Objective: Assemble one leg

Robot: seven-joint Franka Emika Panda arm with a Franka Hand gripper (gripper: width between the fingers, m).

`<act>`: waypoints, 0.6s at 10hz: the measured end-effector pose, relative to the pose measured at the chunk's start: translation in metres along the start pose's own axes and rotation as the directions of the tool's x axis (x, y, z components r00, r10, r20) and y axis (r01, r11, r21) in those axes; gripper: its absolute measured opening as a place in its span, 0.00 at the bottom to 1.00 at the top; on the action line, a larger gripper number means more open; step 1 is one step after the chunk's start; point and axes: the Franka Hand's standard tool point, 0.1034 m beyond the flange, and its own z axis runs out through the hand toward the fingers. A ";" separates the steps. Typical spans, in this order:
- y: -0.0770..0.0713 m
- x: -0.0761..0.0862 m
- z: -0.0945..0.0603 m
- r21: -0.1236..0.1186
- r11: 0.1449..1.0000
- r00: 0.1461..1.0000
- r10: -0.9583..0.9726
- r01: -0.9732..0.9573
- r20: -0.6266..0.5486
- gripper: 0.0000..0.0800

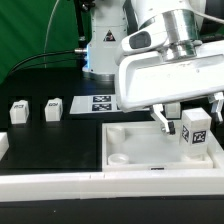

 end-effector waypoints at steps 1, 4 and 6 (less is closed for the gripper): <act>0.000 0.000 0.000 0.000 1.000 1.000 0.000 0.000 0.000 0.78; 0.001 0.001 0.000 -0.001 1.000 1.000 0.000 0.000 -0.001 0.81; 0.000 0.006 -0.004 0.000 1.000 1.000 -0.003 0.003 -0.001 0.81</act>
Offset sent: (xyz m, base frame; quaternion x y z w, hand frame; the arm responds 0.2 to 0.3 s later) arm 0.0025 -0.0032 0.0037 -0.0059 -0.0056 -0.0080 0.9999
